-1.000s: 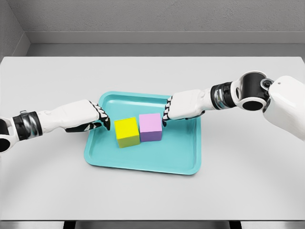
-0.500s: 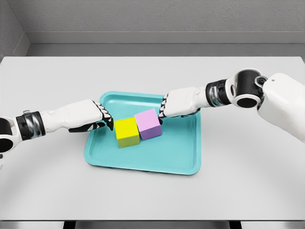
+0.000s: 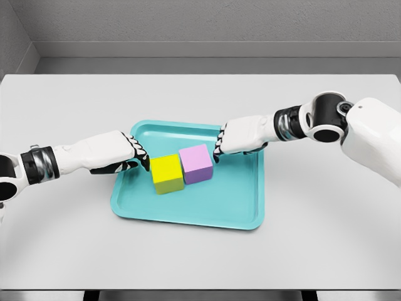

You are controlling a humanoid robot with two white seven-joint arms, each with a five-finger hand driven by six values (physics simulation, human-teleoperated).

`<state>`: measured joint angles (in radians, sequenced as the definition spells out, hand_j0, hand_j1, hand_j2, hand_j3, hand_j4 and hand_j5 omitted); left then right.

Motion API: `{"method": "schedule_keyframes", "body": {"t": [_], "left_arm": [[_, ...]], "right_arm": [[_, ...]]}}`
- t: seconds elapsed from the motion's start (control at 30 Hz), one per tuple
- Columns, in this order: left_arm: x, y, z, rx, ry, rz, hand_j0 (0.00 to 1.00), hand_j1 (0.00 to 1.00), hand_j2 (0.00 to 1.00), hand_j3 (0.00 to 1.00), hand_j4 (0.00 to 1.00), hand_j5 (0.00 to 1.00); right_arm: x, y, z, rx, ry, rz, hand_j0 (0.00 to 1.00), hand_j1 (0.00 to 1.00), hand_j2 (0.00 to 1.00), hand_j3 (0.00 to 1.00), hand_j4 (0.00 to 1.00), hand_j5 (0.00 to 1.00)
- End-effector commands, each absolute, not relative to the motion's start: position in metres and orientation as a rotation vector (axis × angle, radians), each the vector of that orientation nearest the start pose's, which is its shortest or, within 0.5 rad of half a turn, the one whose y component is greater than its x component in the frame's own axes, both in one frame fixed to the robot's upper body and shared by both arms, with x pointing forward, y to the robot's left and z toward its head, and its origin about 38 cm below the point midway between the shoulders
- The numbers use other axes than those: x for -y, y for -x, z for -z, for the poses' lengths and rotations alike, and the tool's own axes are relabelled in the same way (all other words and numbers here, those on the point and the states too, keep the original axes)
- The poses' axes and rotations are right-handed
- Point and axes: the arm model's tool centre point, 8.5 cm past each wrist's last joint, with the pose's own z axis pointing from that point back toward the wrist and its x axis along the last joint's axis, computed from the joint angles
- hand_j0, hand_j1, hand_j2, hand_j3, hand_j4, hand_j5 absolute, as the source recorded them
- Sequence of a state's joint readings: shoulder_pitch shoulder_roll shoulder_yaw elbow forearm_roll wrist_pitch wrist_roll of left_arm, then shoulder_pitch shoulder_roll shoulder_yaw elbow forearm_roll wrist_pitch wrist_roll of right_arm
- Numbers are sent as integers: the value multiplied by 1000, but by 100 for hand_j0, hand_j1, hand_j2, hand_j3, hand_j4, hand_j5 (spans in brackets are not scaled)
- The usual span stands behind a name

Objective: Push two cubes

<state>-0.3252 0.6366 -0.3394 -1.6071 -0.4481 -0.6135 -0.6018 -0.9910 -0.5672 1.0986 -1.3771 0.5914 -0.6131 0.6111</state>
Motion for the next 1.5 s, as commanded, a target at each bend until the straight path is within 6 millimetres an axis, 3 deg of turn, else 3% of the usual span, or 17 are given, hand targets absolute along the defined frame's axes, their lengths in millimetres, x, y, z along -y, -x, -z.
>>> {"method": "schedule_keyframes", "body": {"t": [0.0,0.73,0.9,1.03,1.3,1.47], "left_arm": [[-261,-385,-170,1564,-247,1987,49,49,49,49,49,49],[-250,-381,-176,1601,-240,2002,49,49,49,49,49,49],[-253,-379,-172,1589,-236,1999,49,49,49,49,49,49],[-257,-382,-179,1600,-254,1987,50,50,50,50,50,50],[-264,-384,-189,1613,-292,1975,50,50,50,50,50,50],[-269,-384,-185,1596,-293,1966,50,50,50,50,50,50]], "right_arm": [[152,-452,-189,-1337,-354,3036,73,73,73,73,73,73],[142,-447,-183,-1328,-320,3023,73,73,73,73,73,73],[155,-451,-188,-1313,-360,3041,73,73,73,73,73,73],[180,-447,-207,-1299,-424,3035,73,73,73,73,73,73],[175,-444,-207,-1301,-417,3020,73,73,73,73,73,73],[165,-443,-203,-1304,-396,3007,73,73,73,73,73,73]]}}
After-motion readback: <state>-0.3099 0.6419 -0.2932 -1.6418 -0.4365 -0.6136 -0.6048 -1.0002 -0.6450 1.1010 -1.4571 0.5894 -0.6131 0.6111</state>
